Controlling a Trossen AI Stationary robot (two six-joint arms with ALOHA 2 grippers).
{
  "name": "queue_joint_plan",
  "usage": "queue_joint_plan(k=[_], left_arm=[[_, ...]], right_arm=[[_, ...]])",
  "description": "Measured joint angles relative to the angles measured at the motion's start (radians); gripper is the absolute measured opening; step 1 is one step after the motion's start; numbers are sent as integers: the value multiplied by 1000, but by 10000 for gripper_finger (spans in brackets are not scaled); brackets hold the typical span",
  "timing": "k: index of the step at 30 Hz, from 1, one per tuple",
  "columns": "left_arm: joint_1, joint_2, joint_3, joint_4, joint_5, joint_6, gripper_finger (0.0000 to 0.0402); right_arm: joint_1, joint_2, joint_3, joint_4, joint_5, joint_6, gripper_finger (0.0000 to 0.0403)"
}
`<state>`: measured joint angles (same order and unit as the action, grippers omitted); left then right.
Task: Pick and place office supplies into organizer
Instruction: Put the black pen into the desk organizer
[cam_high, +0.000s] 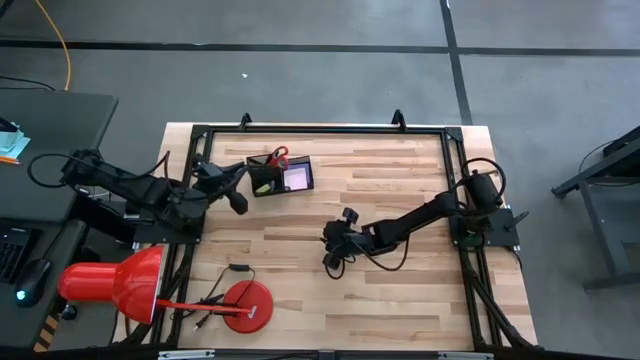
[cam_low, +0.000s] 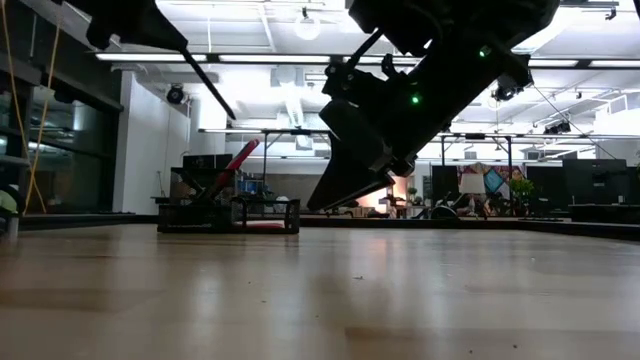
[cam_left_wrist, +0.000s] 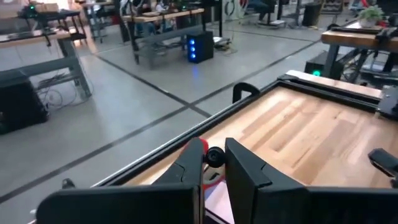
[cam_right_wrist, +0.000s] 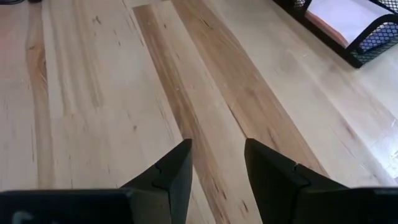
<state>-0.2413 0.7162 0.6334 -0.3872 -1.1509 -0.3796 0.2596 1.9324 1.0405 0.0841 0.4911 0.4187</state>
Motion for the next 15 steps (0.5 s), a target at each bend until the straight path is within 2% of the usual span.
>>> queue_joint_plan(k=[5, 15], left_arm=[[55, 21, 24, -34, 13, -17, 21], [366, 121, 23, -142, 301, -84, 21]], right_arm=[[-4, 0, 0, -12, -9, 0, 140], [-7, 0, 0, -9, -14, 3, 140]])
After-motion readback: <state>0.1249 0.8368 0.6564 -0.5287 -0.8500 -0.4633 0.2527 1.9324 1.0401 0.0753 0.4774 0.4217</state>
